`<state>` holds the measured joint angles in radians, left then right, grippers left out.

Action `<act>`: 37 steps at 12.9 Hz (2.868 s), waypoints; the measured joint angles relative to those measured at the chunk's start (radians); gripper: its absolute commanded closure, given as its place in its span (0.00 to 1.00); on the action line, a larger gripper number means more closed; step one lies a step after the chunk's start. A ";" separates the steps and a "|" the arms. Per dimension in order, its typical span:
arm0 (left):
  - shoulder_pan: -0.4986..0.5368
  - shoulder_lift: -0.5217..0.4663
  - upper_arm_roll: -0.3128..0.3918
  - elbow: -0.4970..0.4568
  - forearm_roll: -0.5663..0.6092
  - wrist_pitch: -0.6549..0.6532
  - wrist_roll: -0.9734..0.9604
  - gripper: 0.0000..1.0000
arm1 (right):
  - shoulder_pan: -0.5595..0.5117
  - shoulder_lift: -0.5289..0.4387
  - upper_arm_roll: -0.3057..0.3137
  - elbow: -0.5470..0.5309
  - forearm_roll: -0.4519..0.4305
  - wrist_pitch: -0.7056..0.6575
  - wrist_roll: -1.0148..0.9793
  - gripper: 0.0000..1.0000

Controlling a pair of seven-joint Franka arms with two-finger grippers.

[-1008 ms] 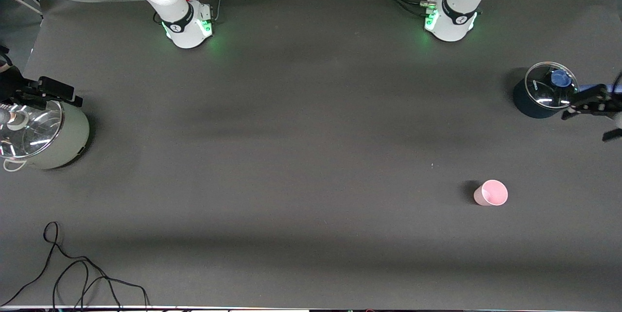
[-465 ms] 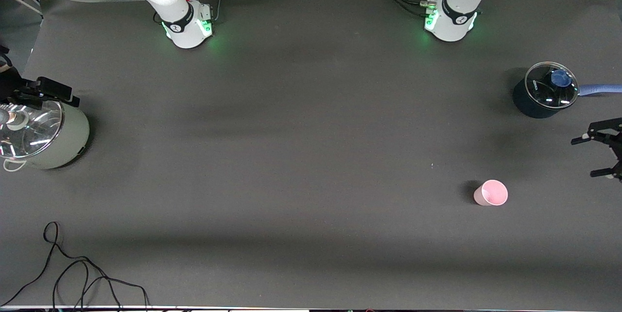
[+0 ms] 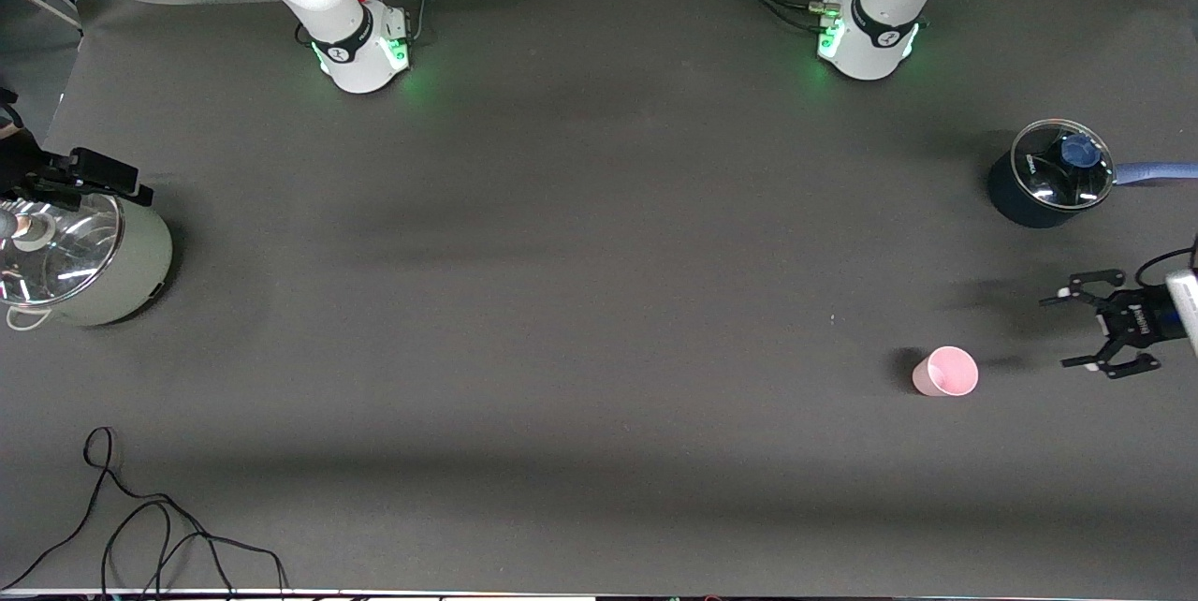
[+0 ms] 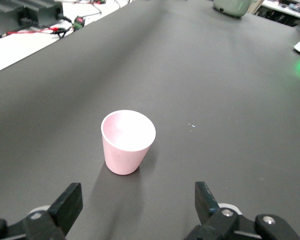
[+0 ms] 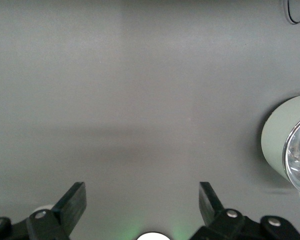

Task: Transfer pink cup from left to right arm
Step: 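Move the left gripper down toward the pink cup, then close the left gripper around the pink cup and lift it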

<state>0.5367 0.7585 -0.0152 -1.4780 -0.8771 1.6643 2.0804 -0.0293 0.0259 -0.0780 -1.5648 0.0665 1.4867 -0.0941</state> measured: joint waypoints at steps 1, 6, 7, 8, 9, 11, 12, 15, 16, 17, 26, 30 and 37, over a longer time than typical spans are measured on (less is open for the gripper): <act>0.003 0.035 -0.001 0.002 -0.033 0.000 0.054 0.00 | 0.000 0.000 0.000 0.000 0.000 0.000 0.000 0.00; 0.010 0.167 -0.005 0.016 -0.184 0.000 0.266 0.00 | 0.000 0.000 0.000 0.001 0.000 0.000 0.000 0.00; 0.011 0.188 -0.006 0.021 -0.207 0.000 0.296 0.00 | 0.000 0.000 0.000 0.001 0.000 0.000 0.000 0.00; 0.011 0.205 -0.008 0.024 -0.234 0.000 0.326 0.00 | 0.000 0.000 -0.001 0.001 0.000 0.000 0.000 0.00; 0.012 0.222 -0.012 0.024 -0.260 0.000 0.357 0.00 | 0.000 0.000 -0.001 0.001 0.000 0.000 0.000 0.00; 0.012 0.254 -0.029 0.025 -0.298 0.000 0.408 0.00 | 0.000 0.000 -0.001 0.001 0.000 0.000 0.000 0.00; 0.012 0.267 -0.039 0.026 -0.313 0.002 0.428 0.00 | 0.000 0.000 -0.002 0.001 -0.001 -0.001 0.000 0.00; 0.012 0.300 -0.063 0.028 -0.350 0.010 0.472 0.00 | 0.000 0.000 -0.002 0.001 -0.001 -0.002 0.000 0.00; 0.012 0.306 -0.068 0.028 -0.356 0.011 0.477 0.00 | 0.000 0.000 -0.002 0.001 -0.001 -0.002 0.000 0.00; 0.012 0.310 -0.076 0.029 -0.361 0.018 0.478 0.00 | 0.000 0.000 -0.002 0.001 -0.001 -0.003 0.000 0.00; 0.007 0.344 -0.127 0.032 -0.404 0.042 0.479 0.00 | -0.002 0.000 -0.005 0.001 -0.001 -0.004 -0.005 0.00; 0.007 0.344 -0.127 0.032 -0.407 0.042 0.472 0.33 | -0.002 0.000 -0.006 0.001 -0.001 -0.015 -0.007 0.00; 0.007 0.344 -0.128 0.035 -0.408 0.044 0.459 0.53 | -0.003 0.000 -0.015 0.001 -0.001 -0.016 -0.018 0.00</act>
<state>0.5438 1.1024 -0.1427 -1.4431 -1.2852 1.7078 2.5397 -0.0324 0.0259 -0.0929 -1.5642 0.0658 1.4706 -0.1120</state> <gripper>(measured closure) 0.335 0.000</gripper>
